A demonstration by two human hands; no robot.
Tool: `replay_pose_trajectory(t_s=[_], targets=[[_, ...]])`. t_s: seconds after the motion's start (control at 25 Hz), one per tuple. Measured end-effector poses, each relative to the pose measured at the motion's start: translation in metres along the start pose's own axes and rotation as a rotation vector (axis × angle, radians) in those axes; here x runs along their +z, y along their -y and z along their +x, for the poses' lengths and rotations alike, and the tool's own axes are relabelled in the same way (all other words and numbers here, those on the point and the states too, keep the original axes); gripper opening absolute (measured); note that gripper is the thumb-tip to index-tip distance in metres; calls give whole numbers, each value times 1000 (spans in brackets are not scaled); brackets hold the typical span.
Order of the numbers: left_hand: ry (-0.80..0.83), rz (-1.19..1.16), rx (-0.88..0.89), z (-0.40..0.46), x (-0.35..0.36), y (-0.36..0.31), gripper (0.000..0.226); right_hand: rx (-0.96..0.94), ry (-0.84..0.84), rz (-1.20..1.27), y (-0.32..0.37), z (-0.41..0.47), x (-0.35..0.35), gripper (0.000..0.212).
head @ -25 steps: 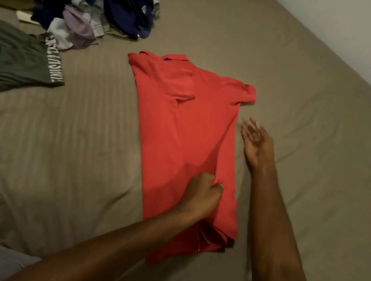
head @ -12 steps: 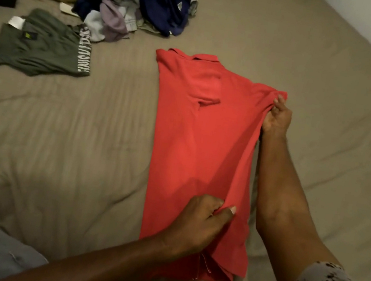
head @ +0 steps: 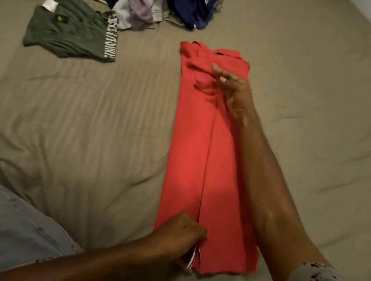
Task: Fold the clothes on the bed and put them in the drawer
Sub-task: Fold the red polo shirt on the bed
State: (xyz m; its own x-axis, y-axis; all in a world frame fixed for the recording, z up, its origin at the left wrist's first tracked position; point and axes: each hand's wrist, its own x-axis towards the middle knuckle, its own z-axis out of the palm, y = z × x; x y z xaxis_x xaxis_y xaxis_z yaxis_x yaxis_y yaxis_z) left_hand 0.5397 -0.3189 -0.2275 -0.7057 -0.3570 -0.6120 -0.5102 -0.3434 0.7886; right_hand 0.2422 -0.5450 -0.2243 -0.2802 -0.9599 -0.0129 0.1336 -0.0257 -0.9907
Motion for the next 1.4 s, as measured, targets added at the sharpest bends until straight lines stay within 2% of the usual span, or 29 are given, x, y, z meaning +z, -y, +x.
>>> replay_pose_trajectory(t_s=[0.04,0.12,0.2,0.24,0.32,0.44,0.56,0.68,0.76,0.84,0.88,0.92,0.96,1.0,1.04,1.12,1.2,1.32,1.4], targets=[[70,-111,-57,-2,-1,3,27,-2,-31,-57,3,-12,5,43],[183,-243,-145,-4,-7,2,31,-83,-119,-361,-4,-51,5,43],[237,-247,-177,-7,-11,2,33,-149,-159,-844,-23,-109,-2,54],[255,-246,-188,-8,-12,3,34,-125,-140,-1062,-31,-145,-2,64],[273,-228,-200,-11,-13,5,36,-38,-127,-1319,-46,-214,10,76],[271,-154,-212,-10,-15,3,40,-12,-158,-1347,-53,-297,33,62],[279,-68,-237,-15,-16,1,44,-13,-168,-1406,-49,-347,44,57],[314,35,-224,-28,-23,3,45,-81,-169,-1122,-40,-372,39,52],[230,168,-19,-31,-41,5,33,-96,-278,-1003,-31,-385,15,72],[-53,530,375,-32,-73,6,15,-75,-340,-1010,-24,-391,-12,84],[-230,784,566,-32,-90,9,20,-72,-337,-1008,-23,-394,-20,82],[-386,1033,730,-30,-103,16,38,-106,-317,-1030,-23,-393,-22,74],[-470,1231,823,-29,-112,23,55,-168,-250,-1079,-23,-389,-21,64],[-483,1377,861,-26,-116,29,66,-220,-149,-1149,-22,-382,-20,58],[-425,1469,900,-20,-117,34,71,-251,-45,-1211,-21,-374,-19,56],[-240,1557,951,-4,-116,39,80,-247,100,-1296,-19,-358,-19,60],[-150,1630,1005,13,-116,37,84,-253,183,-1332,-20,-346,-19,60],[-218,1688,1161,33,-117,32,64,-299,199,-1304,-15,-327,-17,45],[-204,1518,1283,37,-119,24,47,-337,188,-1152,-2,-314,-11,39]])
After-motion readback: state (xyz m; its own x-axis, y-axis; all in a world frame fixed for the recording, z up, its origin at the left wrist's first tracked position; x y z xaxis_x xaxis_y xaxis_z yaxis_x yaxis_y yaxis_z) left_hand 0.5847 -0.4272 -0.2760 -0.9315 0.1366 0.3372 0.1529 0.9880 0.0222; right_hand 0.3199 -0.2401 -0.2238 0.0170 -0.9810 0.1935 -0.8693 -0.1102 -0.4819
